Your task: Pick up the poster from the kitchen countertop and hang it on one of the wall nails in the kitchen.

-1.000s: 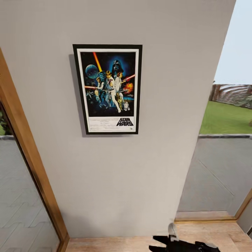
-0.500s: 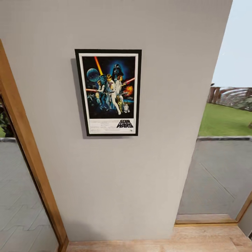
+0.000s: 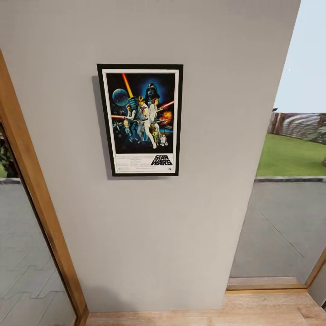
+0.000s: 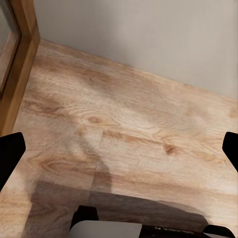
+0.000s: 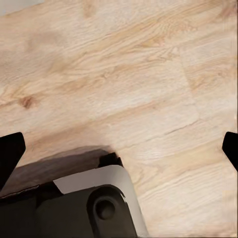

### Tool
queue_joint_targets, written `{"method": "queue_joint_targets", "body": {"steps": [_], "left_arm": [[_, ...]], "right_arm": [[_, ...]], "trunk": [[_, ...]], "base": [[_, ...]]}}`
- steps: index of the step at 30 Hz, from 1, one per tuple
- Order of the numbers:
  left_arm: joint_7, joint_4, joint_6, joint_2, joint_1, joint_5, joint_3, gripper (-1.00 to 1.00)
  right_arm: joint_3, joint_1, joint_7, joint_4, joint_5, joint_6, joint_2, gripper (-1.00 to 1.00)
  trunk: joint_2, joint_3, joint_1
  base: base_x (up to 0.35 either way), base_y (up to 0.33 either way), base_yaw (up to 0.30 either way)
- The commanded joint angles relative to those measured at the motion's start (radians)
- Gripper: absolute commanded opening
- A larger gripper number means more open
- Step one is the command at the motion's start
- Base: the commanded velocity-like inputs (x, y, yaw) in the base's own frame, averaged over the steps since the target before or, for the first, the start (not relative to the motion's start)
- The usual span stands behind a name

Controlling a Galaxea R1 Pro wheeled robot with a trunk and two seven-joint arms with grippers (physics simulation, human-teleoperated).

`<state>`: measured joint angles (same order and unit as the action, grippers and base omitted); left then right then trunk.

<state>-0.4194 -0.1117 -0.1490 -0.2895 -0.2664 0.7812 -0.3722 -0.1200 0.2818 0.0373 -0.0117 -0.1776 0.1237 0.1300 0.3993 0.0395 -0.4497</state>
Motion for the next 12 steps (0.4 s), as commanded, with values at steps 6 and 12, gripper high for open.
{"method": "queue_joint_targets", "body": {"steps": [6,12], "left_arm": [[-0.002,0.001,-0.004,0.0,0.0,0.007,-0.007,1.0],[-0.001,0.001,-0.006,-0.002,0.0,0.008,-0.007,1.0]], "right_arm": [[-0.005,0.0,-0.037,-0.009,-0.02,0.003,-0.003,1.0],[-0.005,0.0,-0.042,-0.011,-0.022,0.004,-0.004,1.0]], "trunk": [[0.001,0.0,0.0],[0.001,0.0,0.0]], "base": [[0.0,0.0,0.0],[0.0,0.0,0.0]]}}
